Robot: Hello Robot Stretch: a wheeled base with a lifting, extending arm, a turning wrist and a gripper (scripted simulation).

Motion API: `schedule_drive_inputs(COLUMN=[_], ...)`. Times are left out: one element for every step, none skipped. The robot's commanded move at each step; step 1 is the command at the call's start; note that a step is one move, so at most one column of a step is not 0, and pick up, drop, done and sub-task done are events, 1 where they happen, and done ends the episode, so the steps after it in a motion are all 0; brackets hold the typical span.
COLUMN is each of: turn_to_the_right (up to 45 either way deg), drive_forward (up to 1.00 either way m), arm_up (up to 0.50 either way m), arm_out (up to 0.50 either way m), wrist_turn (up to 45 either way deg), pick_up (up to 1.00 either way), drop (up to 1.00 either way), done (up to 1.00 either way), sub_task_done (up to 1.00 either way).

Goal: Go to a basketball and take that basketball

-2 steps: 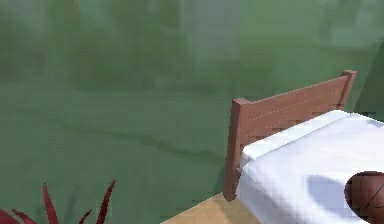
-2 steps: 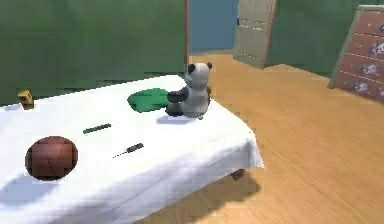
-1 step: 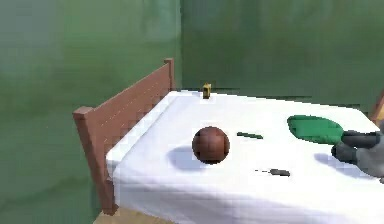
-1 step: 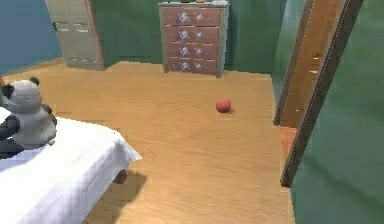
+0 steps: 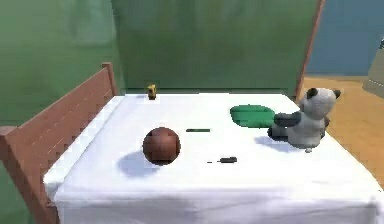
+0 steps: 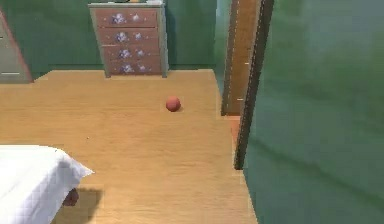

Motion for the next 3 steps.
schedule_drive_inputs(turn_to_the_right=[0.0, -45.0, -45.0], drive_forward=[0.3, 0.0, 0.0], arm_up=[0.0, 0.0, 0.0], arm_out=[0.0, 0.0, 0.0], wrist_turn=[0.0, 0.0, 0.0], pick_up=[0.0, 0.0, 0.0], drop=[0.0, 0.0, 0.0], done=[0.0, 0.0, 0.0], sub_task_done=[0.0, 0.0, 0.0])
